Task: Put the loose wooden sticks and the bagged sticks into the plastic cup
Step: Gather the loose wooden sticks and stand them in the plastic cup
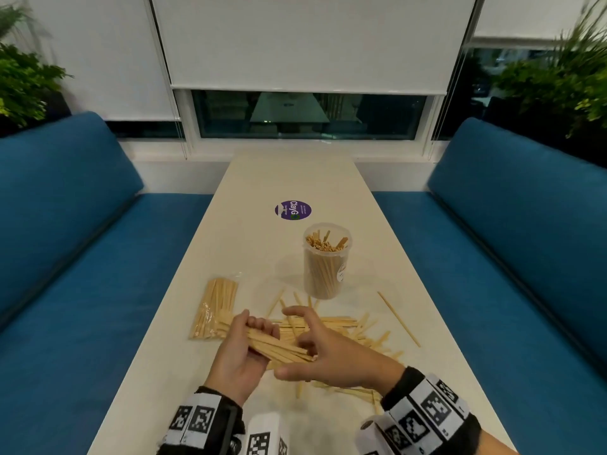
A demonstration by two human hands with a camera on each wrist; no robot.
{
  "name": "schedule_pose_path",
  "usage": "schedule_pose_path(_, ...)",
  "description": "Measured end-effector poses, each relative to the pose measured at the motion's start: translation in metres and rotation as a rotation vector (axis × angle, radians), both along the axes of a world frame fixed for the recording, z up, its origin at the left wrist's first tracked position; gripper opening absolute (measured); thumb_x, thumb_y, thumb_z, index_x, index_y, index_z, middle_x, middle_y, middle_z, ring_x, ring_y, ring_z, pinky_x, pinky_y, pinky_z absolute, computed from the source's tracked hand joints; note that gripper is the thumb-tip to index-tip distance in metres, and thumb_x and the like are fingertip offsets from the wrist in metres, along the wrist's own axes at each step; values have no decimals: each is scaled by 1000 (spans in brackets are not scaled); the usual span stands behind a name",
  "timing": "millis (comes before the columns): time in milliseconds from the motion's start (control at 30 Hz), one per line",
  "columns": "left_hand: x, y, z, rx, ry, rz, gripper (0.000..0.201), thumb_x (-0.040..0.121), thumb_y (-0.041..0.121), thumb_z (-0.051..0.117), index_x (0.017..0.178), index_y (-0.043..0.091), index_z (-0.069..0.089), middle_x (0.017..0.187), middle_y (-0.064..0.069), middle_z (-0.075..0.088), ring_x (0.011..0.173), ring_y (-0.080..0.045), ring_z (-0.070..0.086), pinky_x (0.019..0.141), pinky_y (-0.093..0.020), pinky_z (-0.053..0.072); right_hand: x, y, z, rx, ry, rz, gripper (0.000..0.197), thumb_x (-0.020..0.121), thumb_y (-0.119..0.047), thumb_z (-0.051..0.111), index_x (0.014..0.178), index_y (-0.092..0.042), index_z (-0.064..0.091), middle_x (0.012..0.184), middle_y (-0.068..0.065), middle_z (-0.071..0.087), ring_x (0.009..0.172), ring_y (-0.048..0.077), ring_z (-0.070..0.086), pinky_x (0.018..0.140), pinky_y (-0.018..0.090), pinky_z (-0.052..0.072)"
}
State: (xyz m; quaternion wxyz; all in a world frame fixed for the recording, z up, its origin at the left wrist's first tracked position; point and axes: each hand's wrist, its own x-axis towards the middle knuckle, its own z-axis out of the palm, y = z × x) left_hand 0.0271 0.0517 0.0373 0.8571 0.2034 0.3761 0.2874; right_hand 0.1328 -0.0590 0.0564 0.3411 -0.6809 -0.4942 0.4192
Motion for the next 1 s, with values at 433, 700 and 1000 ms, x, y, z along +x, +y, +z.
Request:
schedule_pose_path(433,-32,22,-26,-127,-82,66,36,95,30,46,63,16,38,37,7,32,28,-4,34,38,-12,40,66,-64,-65,-419,-746,42,90,75,-39,73,147,-19,21,149,1,26,132,21,33,111,30,31)
schedule_pose_path(700,-28,17,-29,-106,-54,37,37,96,31,44,62,17,37,35,8,32,28,-5,34,38,-14,40,66,-66,-71,-372,-824,-52,68,72,-55,67,127,-22,43,125,-1,42,112,16,39,94,26,37)
schedule_pose_path(1000,-27,13,-33,-136,-51,43,36,95,31,46,63,16,39,37,7,33,29,-5,35,37,-14,40,71,-75,-78,-319,-1021,-60,103,58,-86,-6,113,-18,48,119,0,45,104,16,41,85,25,34)
